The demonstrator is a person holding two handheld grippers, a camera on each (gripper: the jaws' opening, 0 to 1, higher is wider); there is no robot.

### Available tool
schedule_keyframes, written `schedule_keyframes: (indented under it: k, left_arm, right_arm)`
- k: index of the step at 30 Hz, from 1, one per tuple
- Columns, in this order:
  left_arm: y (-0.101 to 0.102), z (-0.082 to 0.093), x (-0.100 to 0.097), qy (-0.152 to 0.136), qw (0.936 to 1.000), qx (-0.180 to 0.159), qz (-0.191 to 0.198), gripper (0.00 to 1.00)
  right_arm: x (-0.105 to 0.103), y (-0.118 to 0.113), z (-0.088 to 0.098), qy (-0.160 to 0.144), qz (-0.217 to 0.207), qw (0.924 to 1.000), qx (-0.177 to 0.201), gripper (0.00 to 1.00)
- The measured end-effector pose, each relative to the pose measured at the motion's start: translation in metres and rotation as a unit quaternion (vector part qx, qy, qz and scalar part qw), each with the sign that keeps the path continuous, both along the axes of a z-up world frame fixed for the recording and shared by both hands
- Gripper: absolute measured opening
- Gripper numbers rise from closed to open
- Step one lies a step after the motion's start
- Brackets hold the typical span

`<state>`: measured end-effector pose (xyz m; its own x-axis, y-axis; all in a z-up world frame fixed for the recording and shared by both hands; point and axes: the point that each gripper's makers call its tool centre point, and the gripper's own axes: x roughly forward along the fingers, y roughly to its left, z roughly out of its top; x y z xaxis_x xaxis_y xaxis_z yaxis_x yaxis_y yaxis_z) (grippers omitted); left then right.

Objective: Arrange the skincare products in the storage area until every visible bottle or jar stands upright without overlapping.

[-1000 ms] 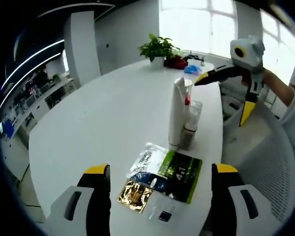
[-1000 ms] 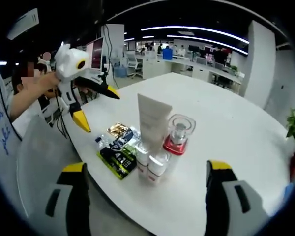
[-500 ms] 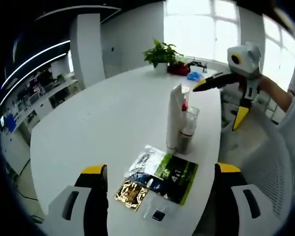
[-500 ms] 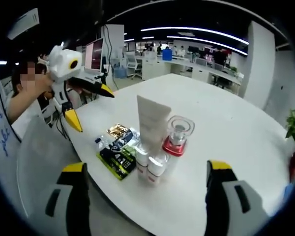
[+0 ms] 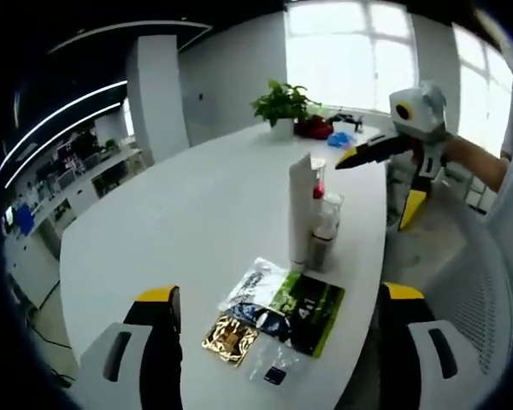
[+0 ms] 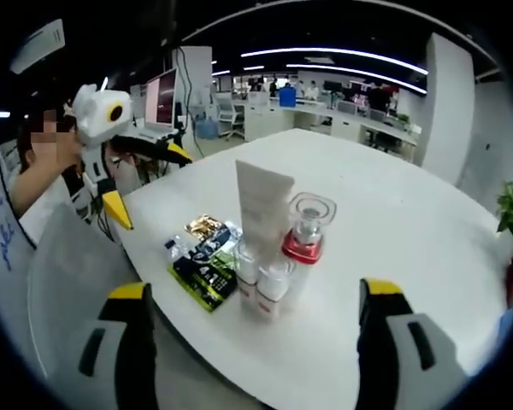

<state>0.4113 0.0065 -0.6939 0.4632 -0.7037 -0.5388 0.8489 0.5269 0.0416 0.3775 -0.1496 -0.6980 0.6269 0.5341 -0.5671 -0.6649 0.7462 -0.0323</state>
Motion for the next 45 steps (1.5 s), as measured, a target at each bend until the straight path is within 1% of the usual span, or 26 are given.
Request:
schedule_keyframes:
  k: [2, 3, 5, 8, 13, 16, 18, 26, 28, 30, 35, 45]
  left_arm:
    - [0.004, 0.002, -0.002, -0.001, 1.0000, -0.006, 0.006, 0.95]
    - [0.003, 0.005, -0.002, -0.004, 0.9998, -0.020, 0.007, 0.96]
    - [0.003, 0.007, -0.003, -0.003, 0.9994, -0.032, 0.016, 0.97]
    - [0.004, 0.008, -0.004, -0.013, 0.9992, -0.034, 0.019, 0.97]
    - [0.009, 0.005, -0.008, -0.008, 0.9988, -0.037, 0.030, 0.97]
    - [0.013, 0.002, -0.011, -0.007, 0.9986, -0.035, 0.039, 0.97]
    - [0.015, 0.000, -0.013, 0.000, 0.9977, -0.046, 0.050, 0.97]
    - [0.028, -0.004, -0.022, -0.009, 0.9969, -0.034, 0.070, 0.97]
    - [0.039, -0.008, -0.017, -0.008, 0.9967, -0.030, 0.075, 0.97]
    - [0.043, -0.010, -0.017, -0.010, 0.9967, -0.021, 0.078, 0.97]
    - [0.045, -0.010, -0.020, -0.009, 0.9963, -0.021, 0.083, 0.97]
    - [0.051, -0.012, -0.019, -0.008, 0.9948, -0.021, 0.099, 0.97]
  right_arm:
    - [-0.001, -0.001, -0.002, 0.003, -0.001, 1.0000, -0.001, 1.00]
    - [-0.001, -0.001, -0.002, 0.003, -0.001, 1.0000, 0.000, 1.00]
    - [-0.002, 0.000, -0.002, 0.001, 0.000, 1.0000, 0.004, 1.00]
    - [-0.003, 0.001, -0.002, 0.001, 0.000, 1.0000, 0.008, 1.00]
    - [-0.004, 0.005, -0.003, -0.001, 0.009, 0.9999, 0.007, 1.00]
    - [-0.002, 0.005, -0.004, -0.003, 0.007, 0.9999, 0.010, 1.00]
    - [-0.003, 0.005, -0.005, 0.002, 0.007, 0.9999, 0.013, 1.00]
    - [-0.003, 0.001, -0.006, -0.002, -0.001, 0.9999, 0.013, 1.00]
    - [-0.003, 0.001, -0.007, -0.002, -0.003, 0.9999, 0.014, 1.00]
    - [-0.004, 0.001, -0.008, -0.001, -0.001, 0.9999, 0.012, 1.00]
    - [-0.003, 0.001, -0.007, -0.001, -0.011, 0.9996, 0.026, 1.00]
    - [-0.002, -0.001, -0.007, -0.004, -0.015, 0.9995, 0.027, 1.00]
